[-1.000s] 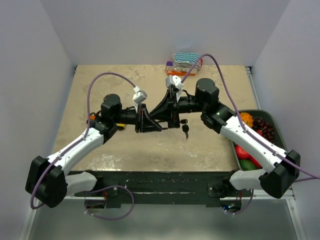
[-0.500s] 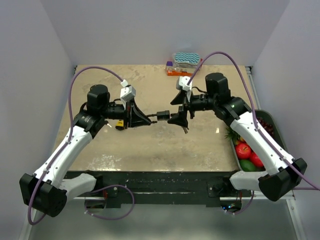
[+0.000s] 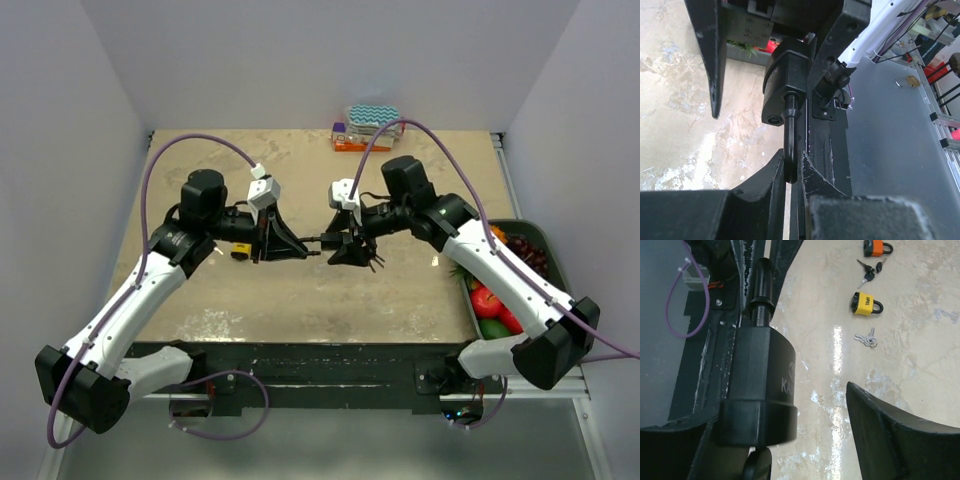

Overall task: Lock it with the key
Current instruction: Lock the lock.

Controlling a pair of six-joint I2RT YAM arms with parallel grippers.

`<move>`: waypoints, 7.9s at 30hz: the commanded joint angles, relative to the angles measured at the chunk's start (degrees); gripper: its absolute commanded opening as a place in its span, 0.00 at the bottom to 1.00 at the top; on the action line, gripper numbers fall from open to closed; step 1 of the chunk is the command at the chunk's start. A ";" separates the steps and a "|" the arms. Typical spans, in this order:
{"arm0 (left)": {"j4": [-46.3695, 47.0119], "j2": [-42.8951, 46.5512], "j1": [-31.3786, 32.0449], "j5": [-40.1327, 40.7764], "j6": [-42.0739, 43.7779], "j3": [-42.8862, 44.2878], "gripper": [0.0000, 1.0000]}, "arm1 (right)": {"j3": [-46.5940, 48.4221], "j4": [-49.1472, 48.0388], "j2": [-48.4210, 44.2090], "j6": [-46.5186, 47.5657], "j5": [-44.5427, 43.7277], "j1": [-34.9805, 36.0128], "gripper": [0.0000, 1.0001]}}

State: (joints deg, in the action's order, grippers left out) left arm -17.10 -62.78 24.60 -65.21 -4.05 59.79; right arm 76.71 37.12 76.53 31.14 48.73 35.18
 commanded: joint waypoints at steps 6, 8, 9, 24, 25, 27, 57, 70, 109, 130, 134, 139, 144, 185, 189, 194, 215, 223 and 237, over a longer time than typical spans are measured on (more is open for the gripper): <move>6.55 0.38 0.62 -2.29 -1.57 3.67 0.00 | 3.01 1.72 0.11 3.23 -1.27 1.47 0.50; 7.08 0.38 0.62 -2.20 -2.18 3.58 0.00 | 2.83 1.90 0.20 3.32 -1.44 1.47 0.58; 7.26 0.29 0.62 -2.11 -2.27 3.67 0.00 | 2.75 1.99 0.02 3.49 -1.44 1.56 0.58; 9.99 1.08 0.54 -2.03 -5.97 2.70 0.00 | -1.64 -1.88 -3.75 0.42 -0.57 0.77 0.66; 9.98 1.08 0.54 -1.77 -5.97 2.70 0.00 | -1.82 -1.88 -3.85 0.16 -0.57 0.68 0.68; 10.16 1.26 0.45 -1.67 -6.31 2.79 0.00 | -2.35 -1.88 -4.28 -0.11 -0.04 -0.11 0.76; 20.37 0.38 0.62 -1.15 -14.94 0.50 0.00 | -4.46 -13.30 -4.64 -11.79 6.64 -0.81 0.00; 9.10 0.38 6.07 1.58 1.59 0.59 0.00 | -1.47 -10.15 -2.44 -15.84 14.37 -0.46 0.00; 26.85 -1.37 16.18 -1.59 -14.13 -3.98 0.00 | 2.74 -15.14 5.64 -9.25 11.65 4.27 0.00; 24.58 -1.73 17.52 1.40 -12.29 -3.28 0.00 | -0.24 -11.30 4.86 -5.30 9.90 6.57 0.00; 19.76 -1.02 8.29 0.78 -8.37 -0.83 0.00 | -1.91 -5.85 2.40 -3.89 6.12 4.20 0.04; 9.02 -0.67 4.41 1.57 -3.59 1.03 0.00 | -2.79 -2.24 0.20 -3.54 2.78 -0.37 0.42; 6.74 -1.55 1.33 1.14 -3.85 1.20 0.00 | -2.44 1.19 -0.77 -2.40 -0.21 -4.15 0.67; 5.99 -8.06 -1.56 15.01 -9.18 6.39 0.64 | -6.81 -16.68 -0.85 -18.02 -2.21 -2.38 0.00; 8.05 -7.53 -4.56 25.88 -21.42 6.48 0.88 | -13.94 -31.46 -6.56 -27.51 -13.37 -3.19 0.00; 8.66 -8.67 -4.56 32.25 -36.26 6.22 0.97 | -19.48 -48.17 -7.19 -41.06 -26.03 -2.92 0.00; 15.96 -14.82 0.27 36.82 -54.74 3.49 0.93 | -17.47 -57.69 -0.68 -44.93 -43.27 6.57 0.00; 16.22 -15.79 0.62 36.82 -58.17 1.12 0.68 | -17.12 -58.83 0.46 -45.20 -46.10 7.62 0.00; 19.21 -17.28 1.42 36.03 -58.96 2.00 0.25 | -17.38 -57.96 0.73 -45.38 -44.87 8.15 0.00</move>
State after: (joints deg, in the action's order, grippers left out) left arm -1.21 -79.90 25.65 -27.79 -62.37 61.06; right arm 55.40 -13.34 78.83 -14.06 3.33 43.00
